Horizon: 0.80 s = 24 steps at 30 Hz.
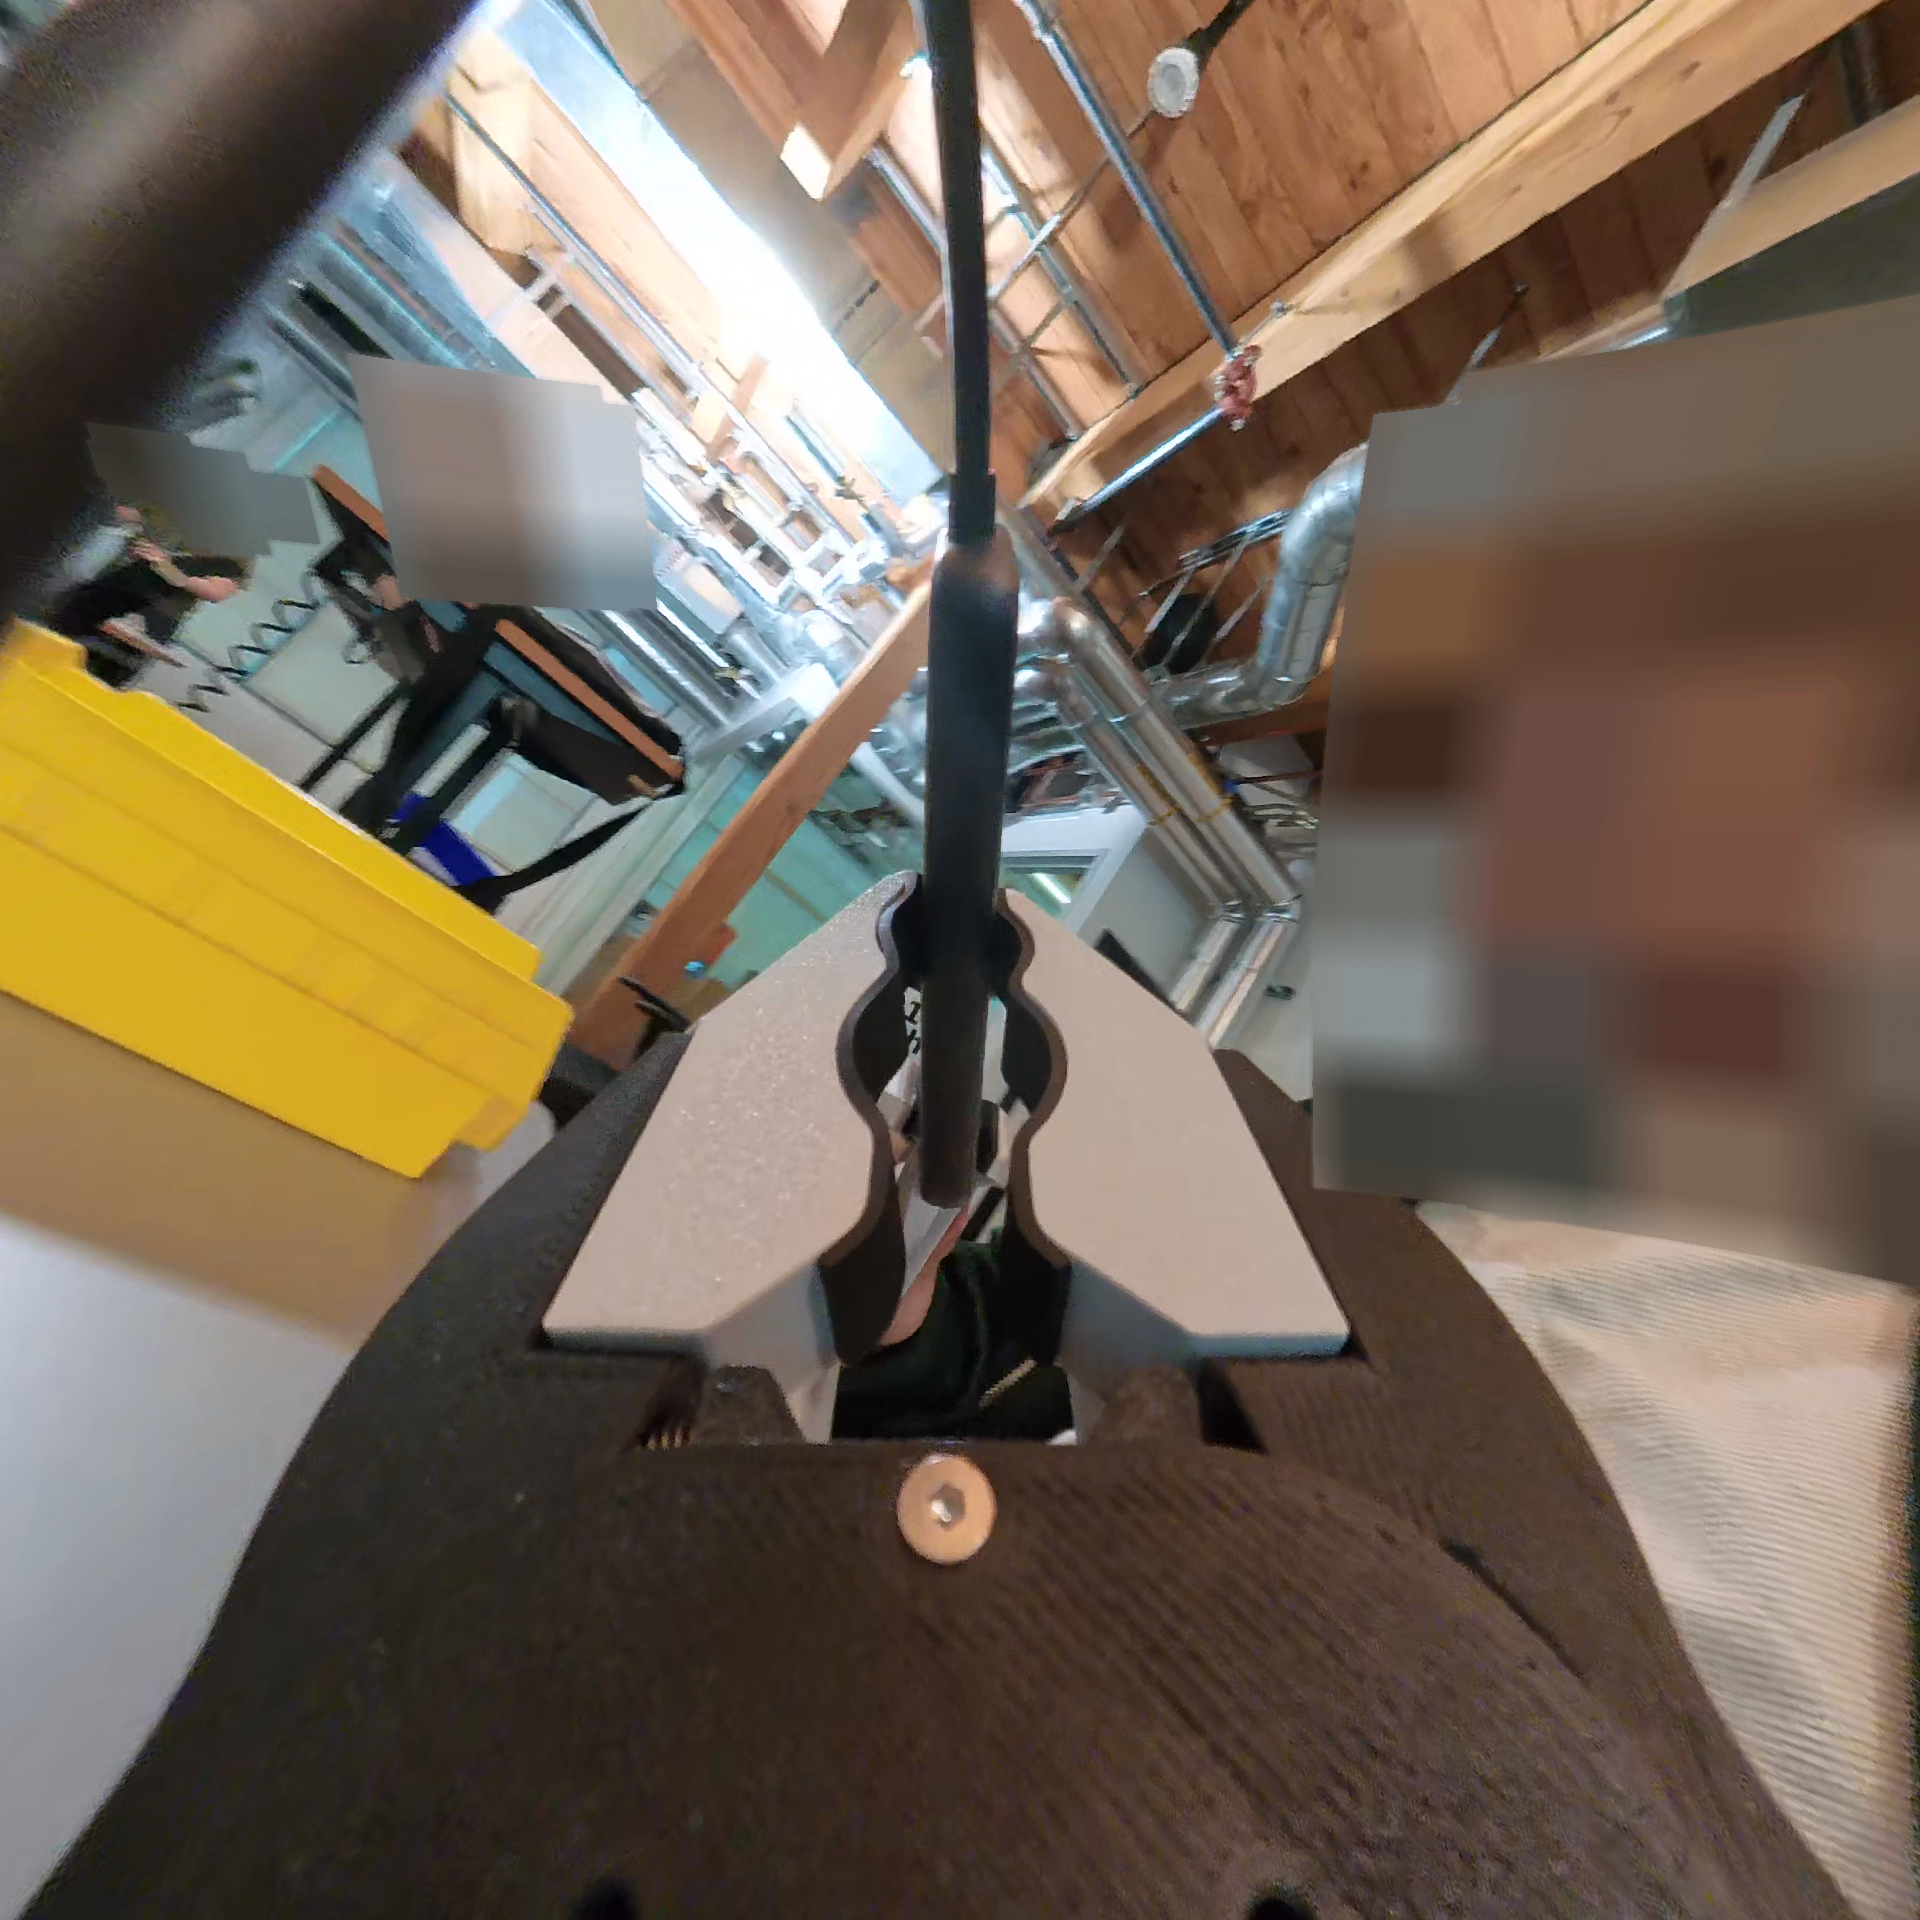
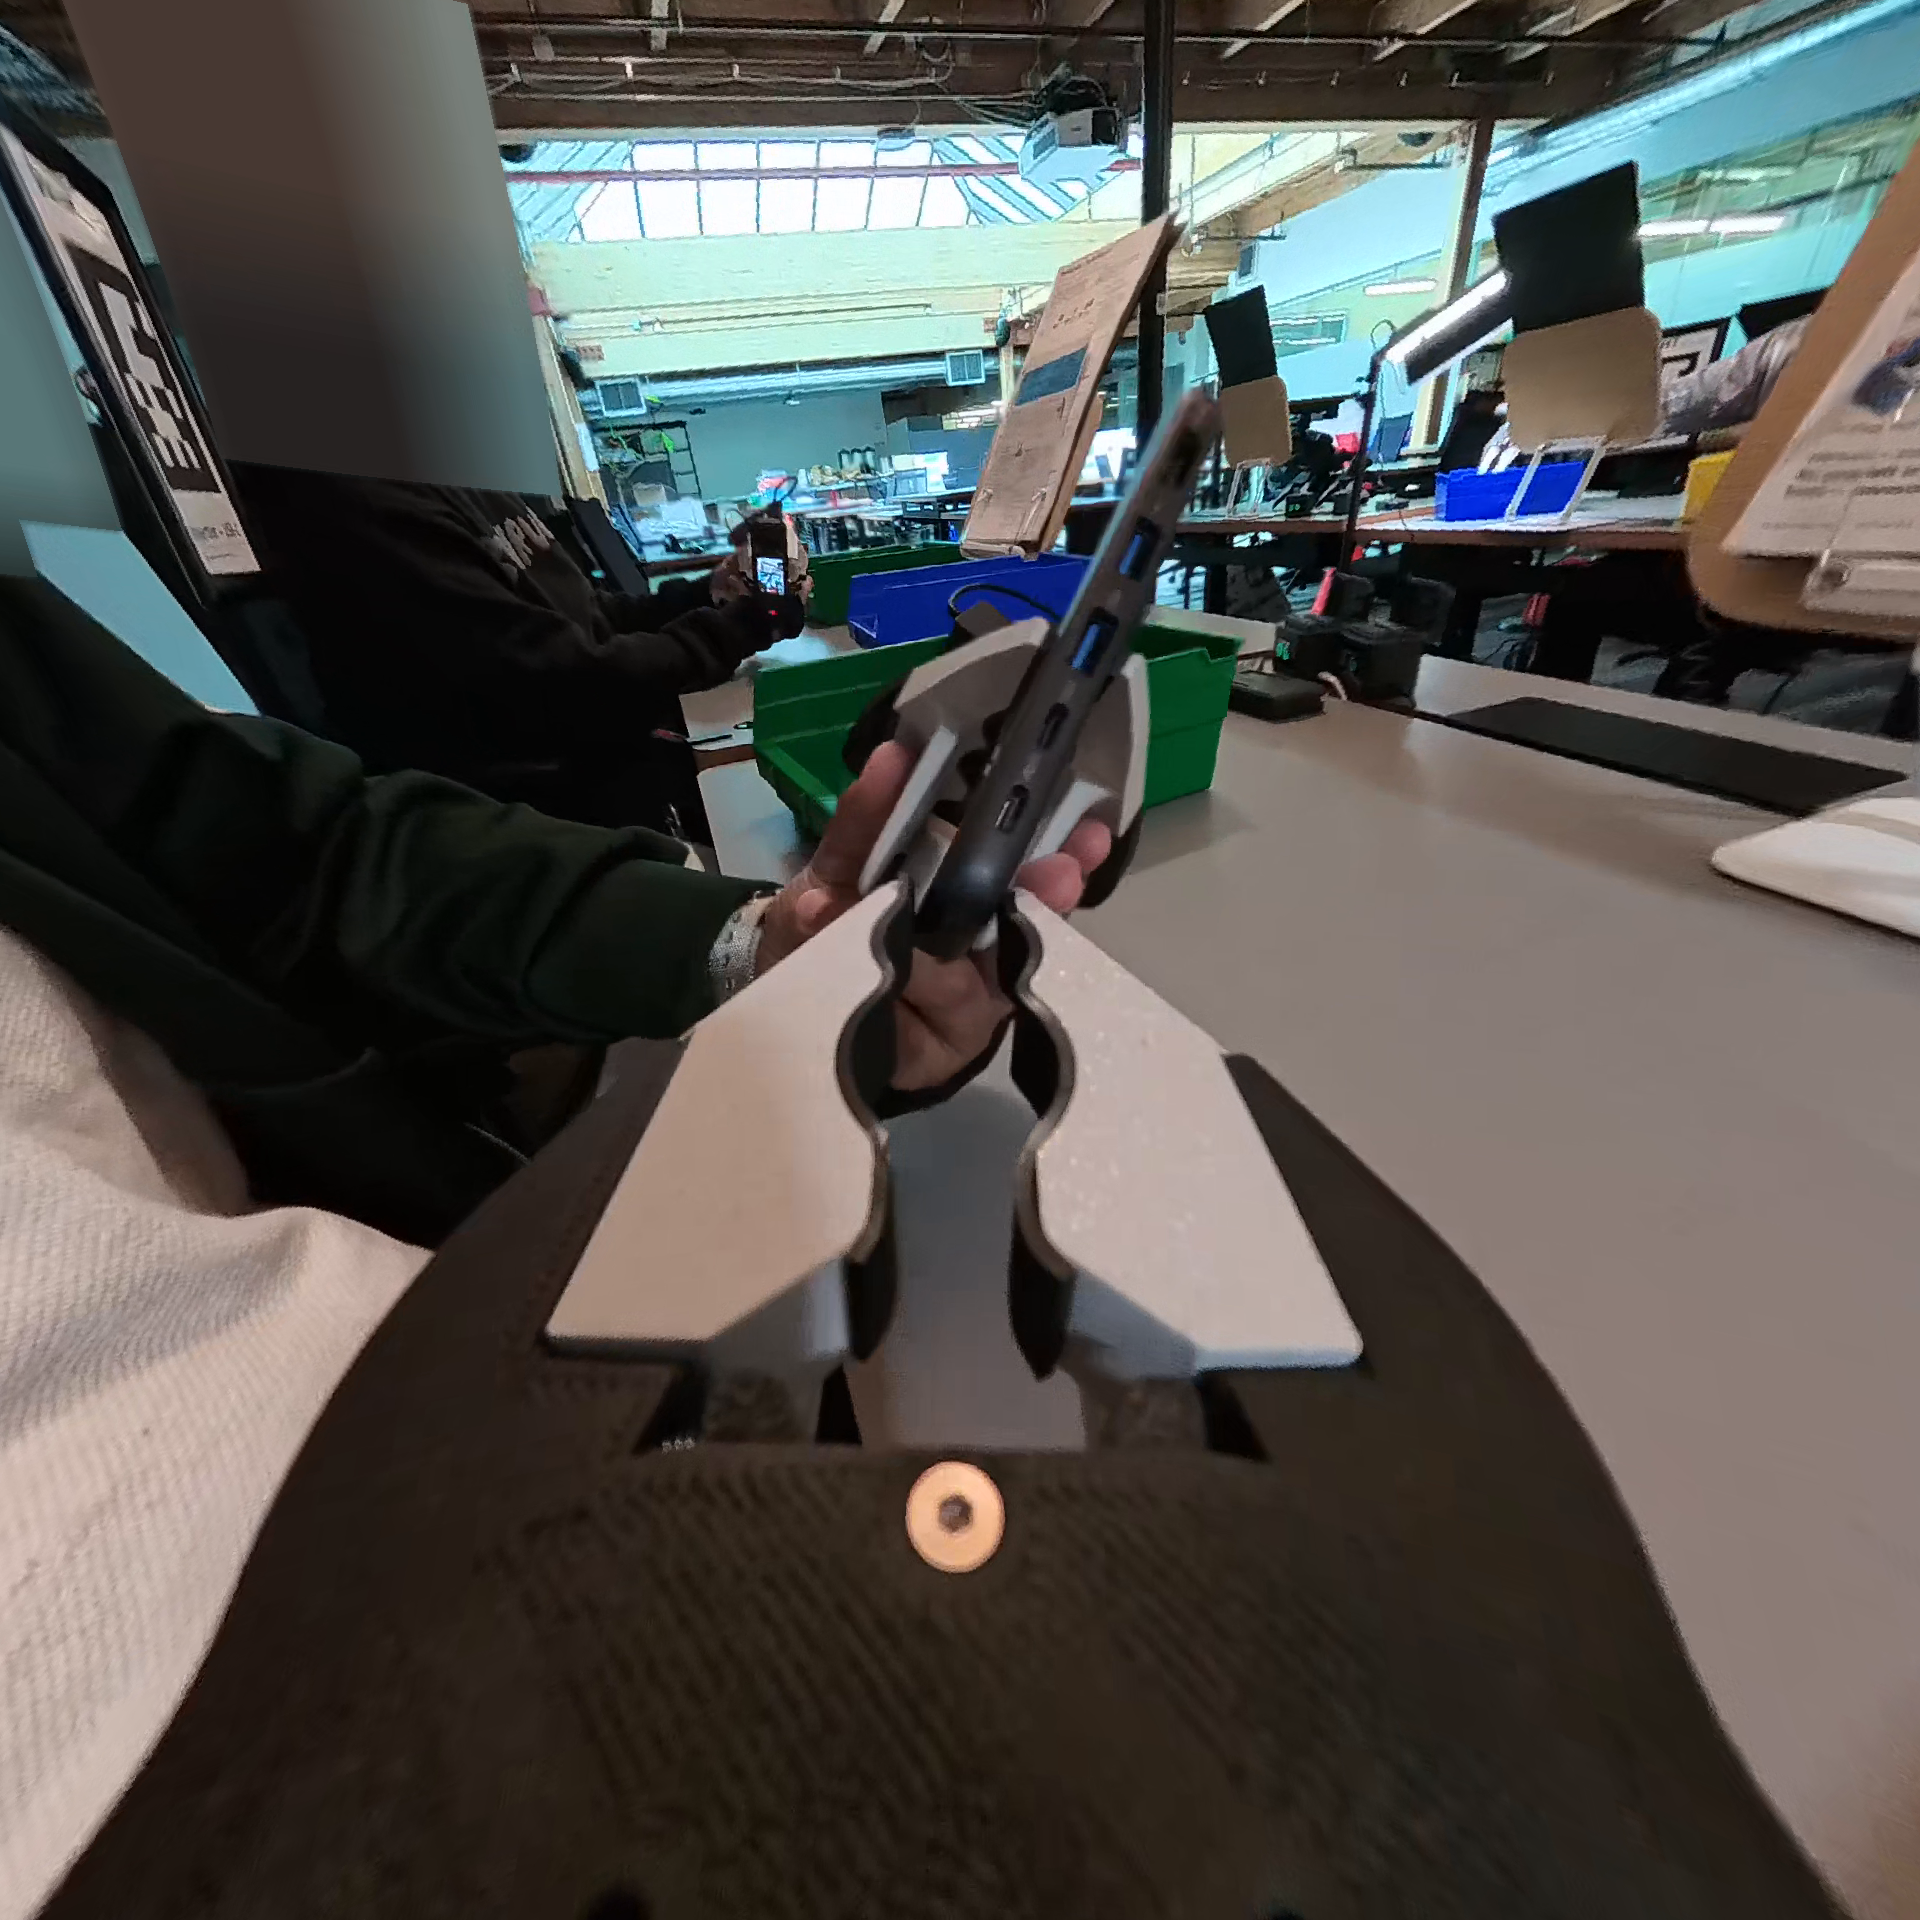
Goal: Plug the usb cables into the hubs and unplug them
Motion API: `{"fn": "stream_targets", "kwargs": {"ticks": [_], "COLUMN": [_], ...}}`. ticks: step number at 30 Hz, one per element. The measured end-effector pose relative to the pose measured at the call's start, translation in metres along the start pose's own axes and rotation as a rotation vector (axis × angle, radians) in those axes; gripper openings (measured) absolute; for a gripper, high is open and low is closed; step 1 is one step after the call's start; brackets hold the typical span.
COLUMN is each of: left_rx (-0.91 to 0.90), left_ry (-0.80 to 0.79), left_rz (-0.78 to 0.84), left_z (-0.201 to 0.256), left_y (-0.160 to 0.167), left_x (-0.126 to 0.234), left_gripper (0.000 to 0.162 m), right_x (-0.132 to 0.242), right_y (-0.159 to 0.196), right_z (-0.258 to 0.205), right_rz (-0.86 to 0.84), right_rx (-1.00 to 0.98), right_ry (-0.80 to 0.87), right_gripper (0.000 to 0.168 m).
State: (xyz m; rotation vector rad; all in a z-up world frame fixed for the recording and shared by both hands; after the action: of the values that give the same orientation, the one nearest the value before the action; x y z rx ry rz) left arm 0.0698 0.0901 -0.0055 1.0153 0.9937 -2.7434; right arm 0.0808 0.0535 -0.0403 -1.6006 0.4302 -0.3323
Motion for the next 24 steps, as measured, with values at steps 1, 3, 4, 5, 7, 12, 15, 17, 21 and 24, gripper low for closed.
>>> {"fn": "stream_targets", "kwargs": {"ticks": [1, 3, 4, 5, 7, 12, 15, 17, 21, 24], "left_rx": [0.019, 0.055, 0.073, 0.089, 0.105, 0.112, 0.119, 0.107, -0.022, -0.111], "left_ry": [0.035, 0.111, 0.153, 0.188, 0.24, 0.274, 0.271, 0.256, 0.018, -0.22], "left_rz": [-0.002, -0.016, -0.025, -0.033, -0.053, -0.076, -0.084, -0.087, -0.021, 0.031], "left_z": [0.004, 0.015, 0.021, 0.026, 0.035, 0.041, 0.039, 0.037, 0.001, -0.038], "left_y": [-0.001, -0.001, -0.001, 0.0, 0.003, 0.007, 0.009, 0.009, -0.002, -0.024], "left_x": [0.0, 0.001, 0.0, 0.0, -0.002, -0.004, -0.005, -0.005, 0.001, 0.024], "left_gripper": [0.008, 0.009, 0.009, 0.009, 0.009, 0.008, 0.009, 0.009, 0.009, 0.008], "right_x": [-0.003, -0.007, -0.009, -0.011, -0.014, -0.015, -0.013, -0.013, -0.005, 0.009], "right_y": [-0.003, -0.008, -0.01, -0.012, -0.013, -0.011, -0.01, -0.008, 0.001, 0.009], "right_z": [-0.005, -0.017, -0.023, -0.028, -0.038, -0.045, -0.044, -0.043, -0.014, 0.018], "right_rz": [-0.01, -0.033, -0.042, -0.047, -0.056, -0.06, -0.069, -0.072, -0.111, -0.13], "right_rx": [0.051, 0.182, 0.243, 0.296, 0.37, 0.401, 0.388, 0.378, 0.274, 0.113], "right_ry": [0.015, 0.052, 0.067, 0.077, 0.079, 0.07, 0.066, 0.066, 0.165, 0.225], "right_gripper": [0.015, 0.016, 0.017, 0.017, 0.017, 0.016, 0.016, 0.016, 0.024, 0.043]}}
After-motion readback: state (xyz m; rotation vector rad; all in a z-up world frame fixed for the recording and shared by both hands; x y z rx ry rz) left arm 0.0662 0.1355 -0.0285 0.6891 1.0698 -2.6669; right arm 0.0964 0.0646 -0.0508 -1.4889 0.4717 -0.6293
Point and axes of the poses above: each gripper's, where its closed fingertips meet, x back along the fingers, y out of its underside, z = x × y across the jaws, the point moved 1 cm from there along x, back along the fingers, and after that the axes turned 2 degrees about -y, right-handed, at the moved point
